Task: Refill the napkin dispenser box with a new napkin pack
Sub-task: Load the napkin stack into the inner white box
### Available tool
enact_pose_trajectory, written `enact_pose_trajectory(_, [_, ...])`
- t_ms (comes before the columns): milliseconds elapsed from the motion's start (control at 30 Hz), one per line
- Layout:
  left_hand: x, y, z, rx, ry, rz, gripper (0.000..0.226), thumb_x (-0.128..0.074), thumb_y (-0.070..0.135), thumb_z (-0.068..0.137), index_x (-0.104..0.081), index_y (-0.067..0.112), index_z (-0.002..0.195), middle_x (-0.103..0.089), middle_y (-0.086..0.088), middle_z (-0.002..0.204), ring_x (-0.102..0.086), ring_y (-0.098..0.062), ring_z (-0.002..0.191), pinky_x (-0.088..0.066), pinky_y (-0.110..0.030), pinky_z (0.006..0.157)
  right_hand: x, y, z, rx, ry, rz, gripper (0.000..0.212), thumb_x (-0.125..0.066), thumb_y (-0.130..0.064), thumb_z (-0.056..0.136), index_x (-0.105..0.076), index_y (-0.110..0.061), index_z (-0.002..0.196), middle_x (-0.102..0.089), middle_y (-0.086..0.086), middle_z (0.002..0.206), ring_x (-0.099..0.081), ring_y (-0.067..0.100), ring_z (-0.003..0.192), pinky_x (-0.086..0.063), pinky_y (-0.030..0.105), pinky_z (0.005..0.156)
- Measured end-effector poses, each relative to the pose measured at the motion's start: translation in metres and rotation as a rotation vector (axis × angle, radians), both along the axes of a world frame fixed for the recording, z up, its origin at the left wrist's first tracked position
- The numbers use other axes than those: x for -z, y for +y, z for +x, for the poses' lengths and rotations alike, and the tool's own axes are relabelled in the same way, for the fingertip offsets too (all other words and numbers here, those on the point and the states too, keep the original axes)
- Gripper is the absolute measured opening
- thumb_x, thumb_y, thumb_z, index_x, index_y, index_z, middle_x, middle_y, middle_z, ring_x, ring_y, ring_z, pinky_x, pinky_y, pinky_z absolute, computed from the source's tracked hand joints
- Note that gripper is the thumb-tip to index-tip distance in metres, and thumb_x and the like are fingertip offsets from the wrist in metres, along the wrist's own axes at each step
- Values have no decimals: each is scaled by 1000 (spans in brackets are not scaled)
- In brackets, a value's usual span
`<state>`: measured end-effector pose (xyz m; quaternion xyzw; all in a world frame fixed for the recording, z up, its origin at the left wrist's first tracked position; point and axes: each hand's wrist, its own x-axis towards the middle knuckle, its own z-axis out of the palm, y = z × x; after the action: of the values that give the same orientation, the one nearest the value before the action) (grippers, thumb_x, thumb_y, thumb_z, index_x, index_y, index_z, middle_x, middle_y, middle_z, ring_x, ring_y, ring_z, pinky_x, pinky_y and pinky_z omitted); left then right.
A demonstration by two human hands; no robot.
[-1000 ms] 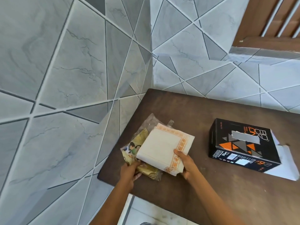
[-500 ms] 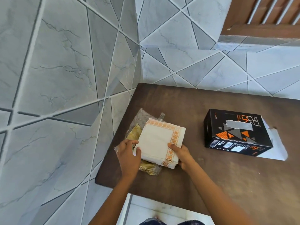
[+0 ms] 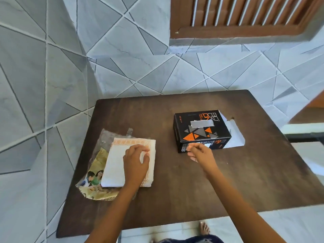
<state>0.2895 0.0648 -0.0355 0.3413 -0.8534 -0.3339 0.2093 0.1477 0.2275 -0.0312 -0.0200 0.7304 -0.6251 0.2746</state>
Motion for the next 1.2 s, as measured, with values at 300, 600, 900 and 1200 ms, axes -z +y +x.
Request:
enact_pose_trajectory(300, [-15,53,-114,273,-169,199,56,-54,32,90,-33,20,141,-37,-6,148,-39,-23,134,-34,-40,109,-20,66,-84,345,290,107,22,-56,-12,86,-60,-9,108,-65,10,112,-60,25,102,-48,36,88])
enact_pose_trajectory(600, [-9,66,-151,179,-282,221,55,-53,17,92,-33,27,142,-19,-5,156,-28,-22,141,-25,-36,113,7,86,-130,-50,413,417,37,-53,-30,89,-53,-11,120,-60,9,125,-55,25,111,-44,36,91])
enact_pose_trajectory(900, [-16,76,-186,-17,-301,-140,54,-45,-4,82,-61,29,121,-28,-12,151,-27,-34,137,-32,-48,108,13,104,-101,-554,587,505,29,-50,-38,85,-66,-15,76,-73,2,82,-67,18,80,-50,32,69])
enact_pose_trajectory(1200, [12,122,-137,171,-177,297,85,-66,44,78,-19,23,147,-27,-2,153,-25,-15,141,-24,-36,116,16,122,-135,-206,557,177,75,-74,-23,72,-35,-22,135,-45,-12,121,-46,4,111,-43,25,93])
